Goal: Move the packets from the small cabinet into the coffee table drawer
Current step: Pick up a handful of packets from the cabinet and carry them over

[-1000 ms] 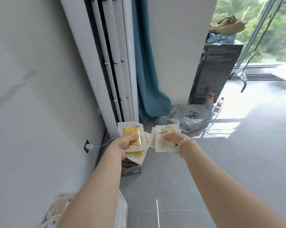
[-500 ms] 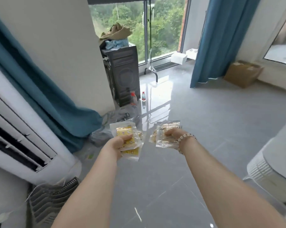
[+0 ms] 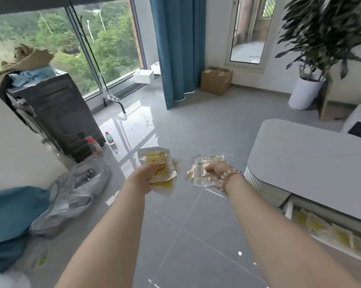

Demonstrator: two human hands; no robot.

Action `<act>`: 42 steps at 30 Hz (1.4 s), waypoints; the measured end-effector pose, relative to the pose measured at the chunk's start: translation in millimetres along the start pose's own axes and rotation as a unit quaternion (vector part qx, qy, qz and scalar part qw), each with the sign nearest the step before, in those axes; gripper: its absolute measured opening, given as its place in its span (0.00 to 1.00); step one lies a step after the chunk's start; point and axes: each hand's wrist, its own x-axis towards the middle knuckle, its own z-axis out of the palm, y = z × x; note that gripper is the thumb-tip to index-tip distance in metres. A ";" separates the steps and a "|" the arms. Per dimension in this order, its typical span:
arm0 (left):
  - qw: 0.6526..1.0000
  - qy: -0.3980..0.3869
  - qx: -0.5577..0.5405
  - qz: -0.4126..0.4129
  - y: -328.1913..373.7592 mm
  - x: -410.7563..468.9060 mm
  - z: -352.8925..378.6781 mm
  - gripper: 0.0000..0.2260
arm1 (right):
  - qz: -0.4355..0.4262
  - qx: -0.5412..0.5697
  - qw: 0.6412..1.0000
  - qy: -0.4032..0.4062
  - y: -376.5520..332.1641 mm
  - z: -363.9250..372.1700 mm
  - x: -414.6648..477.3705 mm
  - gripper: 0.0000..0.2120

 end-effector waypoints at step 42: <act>0.837 -0.393 0.363 -0.109 -37.8 72.4 625.0 0.05 | 0.091 0.355 0.825 0.431 91.3 -474.0 -51.4 0.12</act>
